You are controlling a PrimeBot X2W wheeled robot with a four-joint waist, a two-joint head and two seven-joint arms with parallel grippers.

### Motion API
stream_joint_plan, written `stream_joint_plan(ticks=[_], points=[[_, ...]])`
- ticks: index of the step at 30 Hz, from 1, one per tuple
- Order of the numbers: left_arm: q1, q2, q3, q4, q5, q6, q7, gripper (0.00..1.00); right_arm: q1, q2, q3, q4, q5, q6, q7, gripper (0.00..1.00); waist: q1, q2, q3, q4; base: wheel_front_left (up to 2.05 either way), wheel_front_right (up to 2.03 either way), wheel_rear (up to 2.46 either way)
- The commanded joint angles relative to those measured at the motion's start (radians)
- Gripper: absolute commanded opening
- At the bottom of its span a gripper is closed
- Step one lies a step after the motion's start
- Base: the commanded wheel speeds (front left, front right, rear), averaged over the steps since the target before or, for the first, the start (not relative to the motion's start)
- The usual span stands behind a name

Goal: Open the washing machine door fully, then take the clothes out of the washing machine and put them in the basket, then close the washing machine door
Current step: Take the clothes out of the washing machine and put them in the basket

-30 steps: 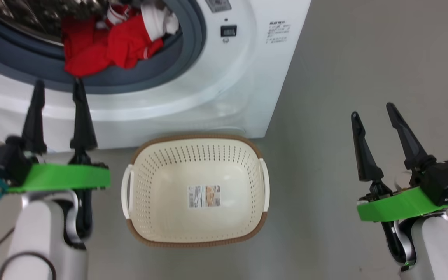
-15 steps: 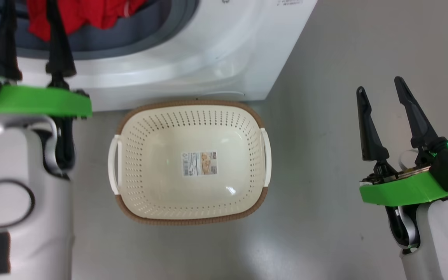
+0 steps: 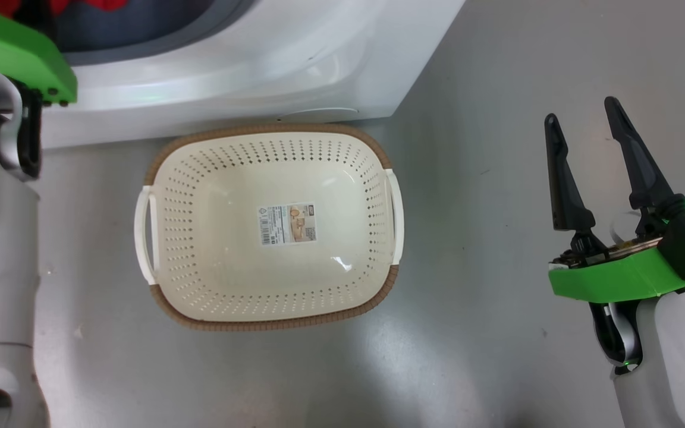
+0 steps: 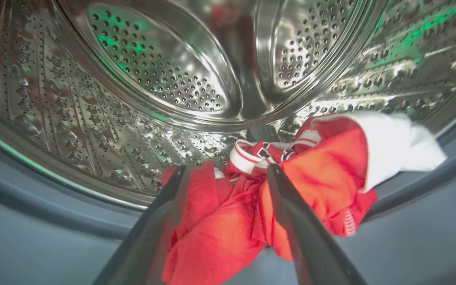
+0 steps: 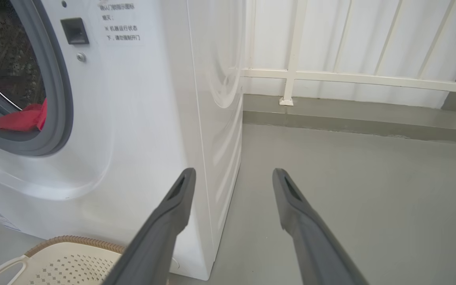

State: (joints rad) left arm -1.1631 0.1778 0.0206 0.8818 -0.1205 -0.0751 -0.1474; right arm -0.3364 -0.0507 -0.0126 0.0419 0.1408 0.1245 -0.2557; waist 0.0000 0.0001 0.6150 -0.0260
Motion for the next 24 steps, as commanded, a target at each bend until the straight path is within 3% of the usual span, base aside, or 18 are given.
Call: stream_joint_plan(ticks=[1,10,20,22,23,24], points=[[-0.010,0.052,0.001,-0.006,0.016,0.009,0.011,1.00,-0.009,0.001,0.024,-0.029,-0.007,0.006,-0.006,1.00,0.0000,-0.0001,0.004,-0.005,0.00,0.00,0.00],[-0.079,0.111,-0.072,0.122,0.087,0.028,0.121,1.00,-0.015,0.001,0.037,-0.040,0.004,0.006,-0.006,1.00,0.0000,-0.0001,0.014,-0.015,0.00,0.00,0.00],[-0.106,0.142,-0.086,0.229,0.083,0.032,0.182,1.00,-0.023,0.001,0.048,-0.041,0.021,0.006,-0.006,1.00,0.0000,-0.0001,0.024,-0.038,0.00,0.00,0.00],[-0.113,0.147,-0.088,0.243,0.080,0.028,0.186,0.67,-0.023,0.001,0.049,-0.040,0.023,0.006,-0.006,1.00,0.0000,-0.0001,0.026,-0.041,0.00,0.00,0.00],[-0.115,0.149,-0.090,0.248,0.080,0.031,0.187,0.41,-0.024,0.001,0.049,-0.039,0.025,0.006,-0.006,1.00,0.0000,-0.0001,0.026,-0.043,0.00,0.00,0.00],[-0.118,0.151,-0.090,0.254,0.078,0.031,0.191,0.23,-0.024,0.001,0.051,-0.038,0.027,0.006,-0.006,1.00,0.0000,-0.0001,0.027,-0.046,0.00,0.00,0.00]])
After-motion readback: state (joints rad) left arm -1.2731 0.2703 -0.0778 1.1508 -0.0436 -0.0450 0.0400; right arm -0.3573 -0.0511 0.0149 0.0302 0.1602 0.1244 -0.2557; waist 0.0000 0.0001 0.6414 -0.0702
